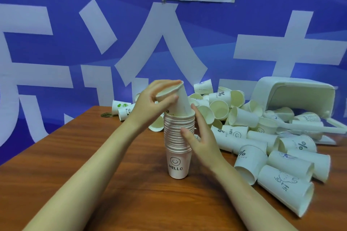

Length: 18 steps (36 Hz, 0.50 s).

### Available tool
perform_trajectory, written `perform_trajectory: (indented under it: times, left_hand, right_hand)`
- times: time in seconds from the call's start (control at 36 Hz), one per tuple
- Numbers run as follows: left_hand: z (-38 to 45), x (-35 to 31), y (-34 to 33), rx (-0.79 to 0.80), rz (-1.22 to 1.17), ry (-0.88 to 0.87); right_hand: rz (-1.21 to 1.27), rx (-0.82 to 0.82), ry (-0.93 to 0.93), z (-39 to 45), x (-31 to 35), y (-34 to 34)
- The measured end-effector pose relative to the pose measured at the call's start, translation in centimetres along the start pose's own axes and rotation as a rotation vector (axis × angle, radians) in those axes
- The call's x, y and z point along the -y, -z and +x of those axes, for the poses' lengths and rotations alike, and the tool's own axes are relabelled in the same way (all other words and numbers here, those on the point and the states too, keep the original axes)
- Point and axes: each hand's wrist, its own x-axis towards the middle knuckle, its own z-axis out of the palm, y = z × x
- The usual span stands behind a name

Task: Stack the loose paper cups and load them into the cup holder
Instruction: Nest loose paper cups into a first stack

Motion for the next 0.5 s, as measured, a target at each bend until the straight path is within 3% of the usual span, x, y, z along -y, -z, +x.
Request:
perform_trajectory:
  times: [0.28,0.5]
  left_hand:
    - [-0.9,0.9,1.0,0.004,-0.269,0.106]
    - [-2.0,0.9,-0.1,-0.047,-0.229,0.124]
  right_hand:
    - [0.098,0.015,0.022,-0.3,0.1,-0.7]
    - [0.164,0.025,0.007,-0.2,0.2,-1.1]
